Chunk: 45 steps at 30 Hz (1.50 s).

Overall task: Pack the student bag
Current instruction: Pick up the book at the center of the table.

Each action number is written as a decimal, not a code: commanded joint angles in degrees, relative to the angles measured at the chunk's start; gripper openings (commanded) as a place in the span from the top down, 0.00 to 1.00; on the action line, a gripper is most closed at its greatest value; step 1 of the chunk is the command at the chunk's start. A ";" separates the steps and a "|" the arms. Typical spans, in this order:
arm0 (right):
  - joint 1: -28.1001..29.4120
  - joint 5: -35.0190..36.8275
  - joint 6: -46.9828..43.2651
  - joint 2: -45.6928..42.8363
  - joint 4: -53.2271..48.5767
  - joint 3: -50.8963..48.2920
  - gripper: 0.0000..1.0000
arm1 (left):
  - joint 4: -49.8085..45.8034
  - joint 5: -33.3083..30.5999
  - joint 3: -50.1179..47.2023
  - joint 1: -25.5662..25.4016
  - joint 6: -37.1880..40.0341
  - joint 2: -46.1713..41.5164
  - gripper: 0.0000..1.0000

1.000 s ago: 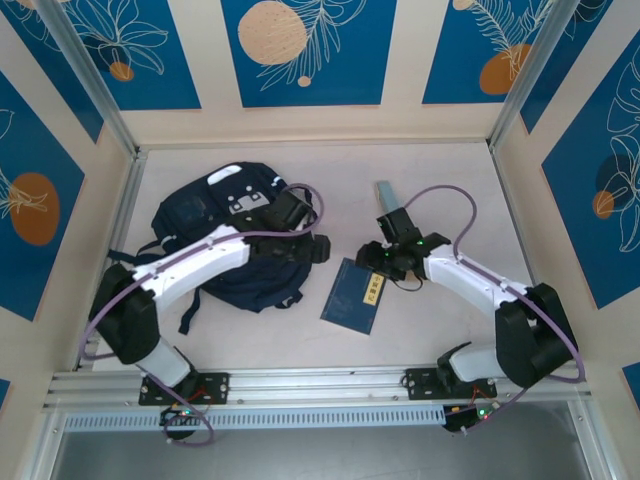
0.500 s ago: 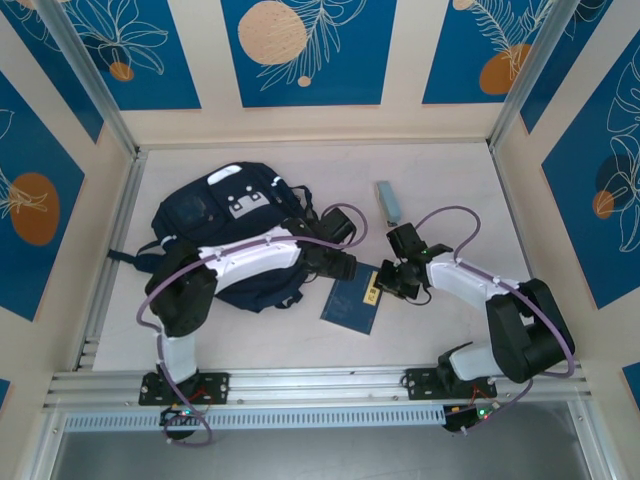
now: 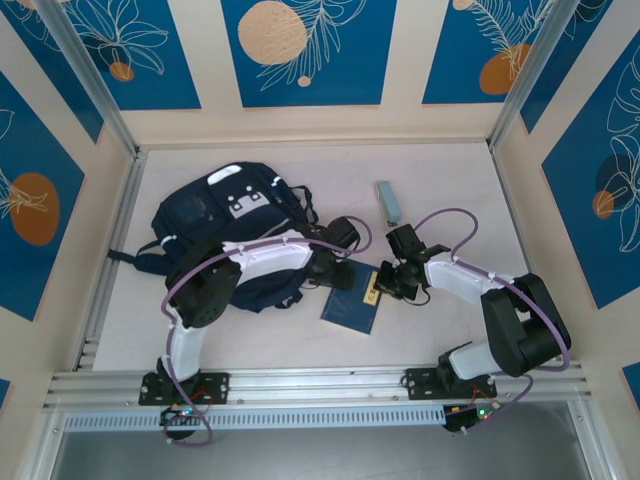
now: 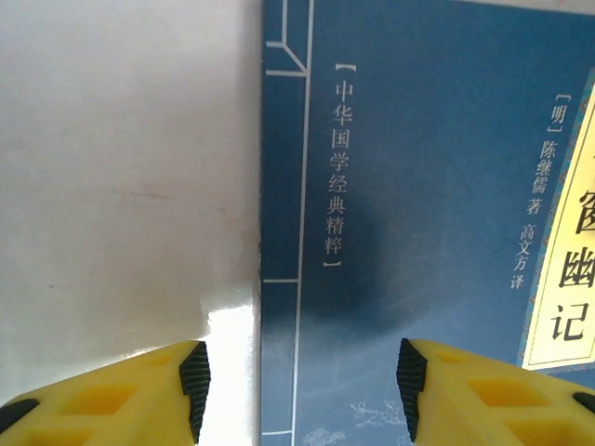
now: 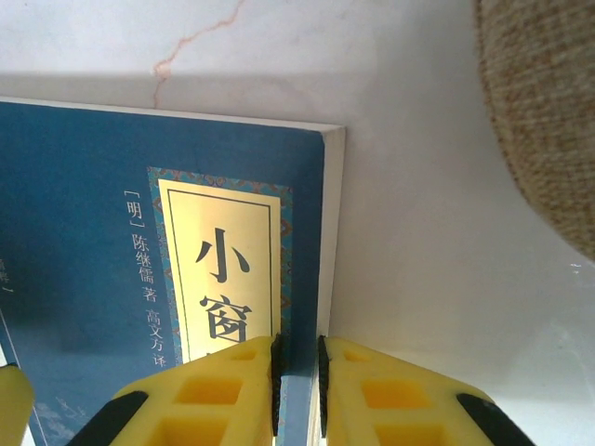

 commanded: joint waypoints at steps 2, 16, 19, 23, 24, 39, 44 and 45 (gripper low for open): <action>-0.21 -0.89 0.92 1.51 0.04 -0.93 0.79 | -1.14 2.39 2.05 -0.28 0.62 2.27 0.43; -0.16 -4.33 1.38 1.98 0.73 -1.08 0.68 | -0.18 5.32 1.79 -0.29 -0.49 4.16 0.55; -0.14 -4.92 1.27 2.34 0.81 -1.16 0.69 | 1.21 7.47 1.61 -0.18 -0.39 3.94 0.56; 0.02 -5.33 1.59 2.83 1.07 -1.21 0.71 | 8.63 15.43 -0.31 1.08 -0.49 1.64 0.56; 0.05 -5.33 1.73 2.84 1.17 -1.26 0.72 | 9.67 16.86 -0.56 1.50 -0.52 0.87 0.56; 0.12 -4.63 3.81 2.16 2.40 -1.15 0.73 | 23.04 27.71 -4.19 3.07 -9.52 -7.44 0.54; 0.23 -4.36 3.55 2.75 2.66 0.00 0.73 | 16.05 23.28 -2.52 3.16 -7.31 -5.81 0.54; 0.21 -4.34 3.53 2.79 2.75 0.02 0.73 | 15.00 22.59 -2.21 3.16 -6.94 -5.52 0.55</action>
